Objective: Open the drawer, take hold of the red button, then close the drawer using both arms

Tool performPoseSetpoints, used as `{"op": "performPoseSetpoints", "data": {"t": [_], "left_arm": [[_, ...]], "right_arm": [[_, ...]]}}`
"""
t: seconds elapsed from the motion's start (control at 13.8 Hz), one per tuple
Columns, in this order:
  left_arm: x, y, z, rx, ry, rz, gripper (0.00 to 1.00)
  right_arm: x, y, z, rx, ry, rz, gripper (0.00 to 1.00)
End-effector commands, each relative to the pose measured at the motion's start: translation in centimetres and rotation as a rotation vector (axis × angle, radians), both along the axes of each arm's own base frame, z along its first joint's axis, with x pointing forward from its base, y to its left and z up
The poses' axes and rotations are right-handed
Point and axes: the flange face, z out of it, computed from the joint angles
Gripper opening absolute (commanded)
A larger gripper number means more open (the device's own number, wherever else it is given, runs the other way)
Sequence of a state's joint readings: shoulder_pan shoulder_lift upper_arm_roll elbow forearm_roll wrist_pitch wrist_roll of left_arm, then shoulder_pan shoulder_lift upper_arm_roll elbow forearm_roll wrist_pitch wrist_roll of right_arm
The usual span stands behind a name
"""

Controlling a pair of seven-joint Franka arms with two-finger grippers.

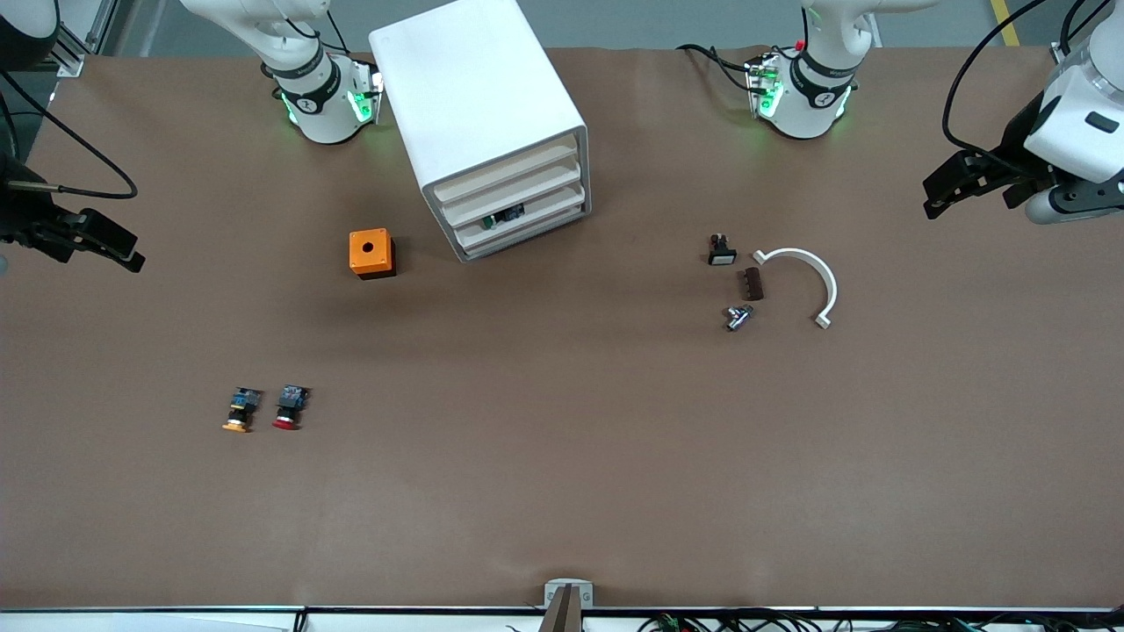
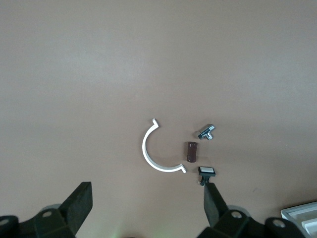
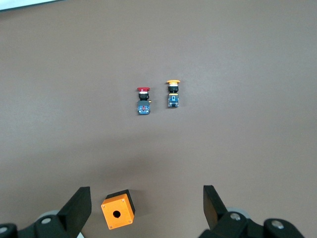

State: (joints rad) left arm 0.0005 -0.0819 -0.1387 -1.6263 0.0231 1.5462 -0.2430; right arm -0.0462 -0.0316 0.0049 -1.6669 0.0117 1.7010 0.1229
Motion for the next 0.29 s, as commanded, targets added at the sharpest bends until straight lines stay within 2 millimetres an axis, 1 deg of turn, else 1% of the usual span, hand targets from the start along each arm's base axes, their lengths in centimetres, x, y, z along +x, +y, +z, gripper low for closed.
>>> {"op": "performPoseSetpoints", "data": {"t": [0.0, 0.22], "left_arm": [[0.63, 0.10, 0.66, -0.015, -0.013, -0.015, 0.99], [0.65, 0.02, 0.57, -0.007, -0.011, -0.013, 0.99]], "right_arm": [[0.12, 0.11, 0.38, -0.014, -0.004, -0.010, 1.00], [0.15, 0.35, 0.39, -0.016, -0.006, -0.005, 1.00]]}}
